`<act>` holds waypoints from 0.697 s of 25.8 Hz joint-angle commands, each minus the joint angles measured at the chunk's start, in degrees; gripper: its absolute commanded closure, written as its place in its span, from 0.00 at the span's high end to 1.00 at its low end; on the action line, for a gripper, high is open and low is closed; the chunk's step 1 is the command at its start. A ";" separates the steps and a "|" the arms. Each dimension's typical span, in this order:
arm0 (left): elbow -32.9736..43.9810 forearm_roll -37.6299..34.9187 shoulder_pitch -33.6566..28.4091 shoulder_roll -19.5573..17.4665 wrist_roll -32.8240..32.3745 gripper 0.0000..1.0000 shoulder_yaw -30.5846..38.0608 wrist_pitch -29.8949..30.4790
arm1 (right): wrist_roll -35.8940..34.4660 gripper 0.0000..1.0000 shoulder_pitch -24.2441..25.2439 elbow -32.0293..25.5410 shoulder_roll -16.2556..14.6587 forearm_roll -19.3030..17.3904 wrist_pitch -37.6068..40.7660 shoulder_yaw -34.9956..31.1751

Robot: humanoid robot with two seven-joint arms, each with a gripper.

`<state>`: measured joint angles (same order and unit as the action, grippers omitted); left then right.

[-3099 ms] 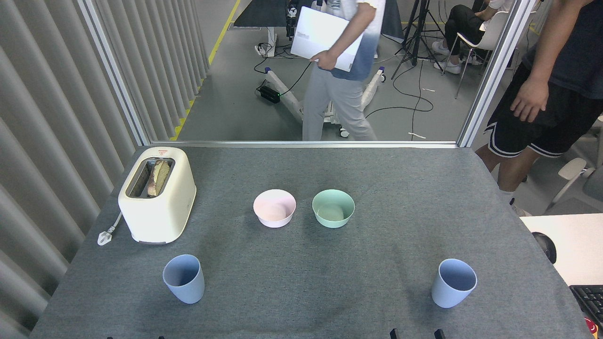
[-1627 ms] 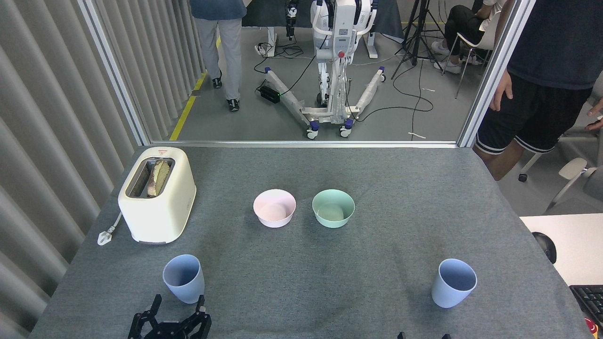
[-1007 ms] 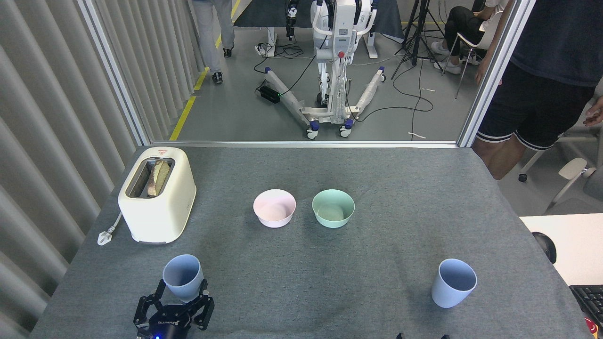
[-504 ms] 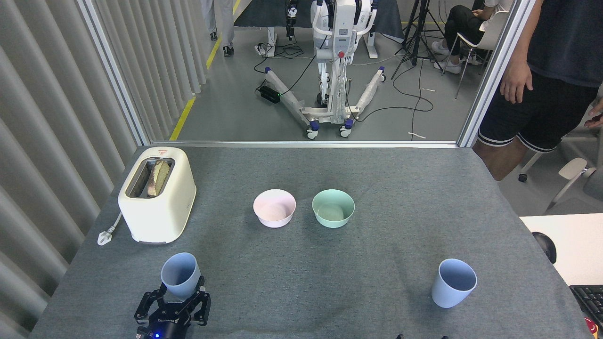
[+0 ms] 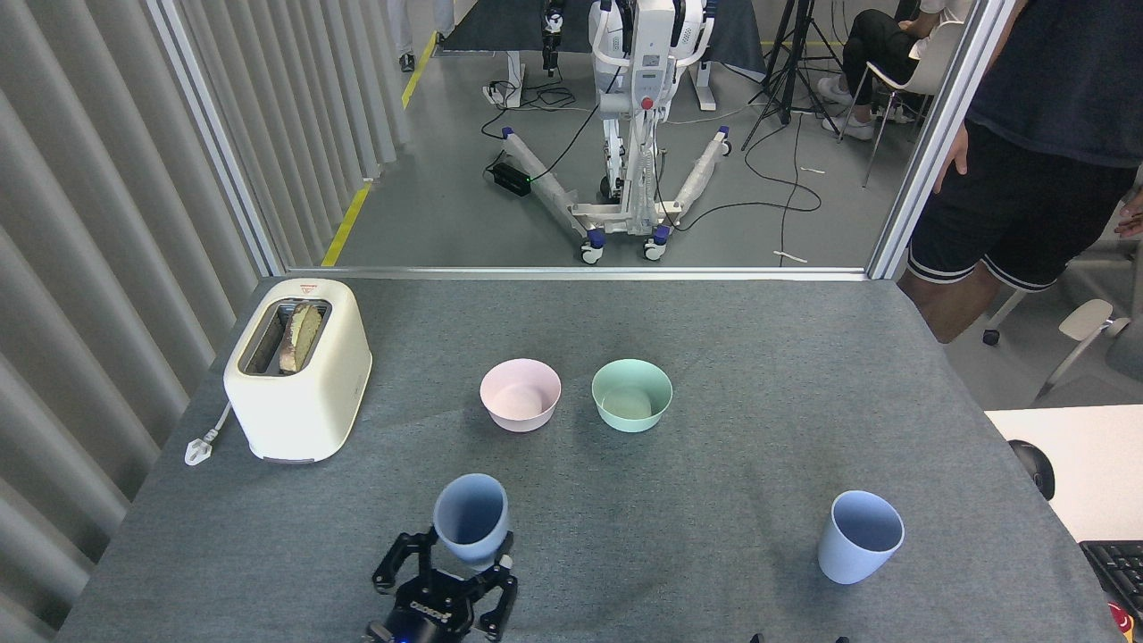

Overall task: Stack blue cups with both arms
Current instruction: 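Slide the held cup with the left gripper toward the table center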

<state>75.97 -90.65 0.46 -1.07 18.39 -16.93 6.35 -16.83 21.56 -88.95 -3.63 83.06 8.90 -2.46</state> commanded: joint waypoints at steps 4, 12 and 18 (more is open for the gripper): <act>-4.16 -2.34 1.47 2.21 0.07 0.61 -6.10 0.07 | -0.13 1.00 0.24 0.00 0.03 -0.26 -0.20 -0.09; -5.22 -2.43 1.12 1.86 0.16 0.62 -7.07 -0.20 | -0.13 1.00 -0.02 0.44 0.03 -0.17 -0.11 0.00; -5.40 -2.25 1.03 1.69 0.33 0.99 -6.98 -0.46 | -0.13 1.00 -0.11 0.44 0.03 -0.17 -0.11 0.00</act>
<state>70.58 -93.04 1.59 0.84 18.63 -23.92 5.88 -16.97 21.49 -88.49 -3.60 82.88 8.77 -2.46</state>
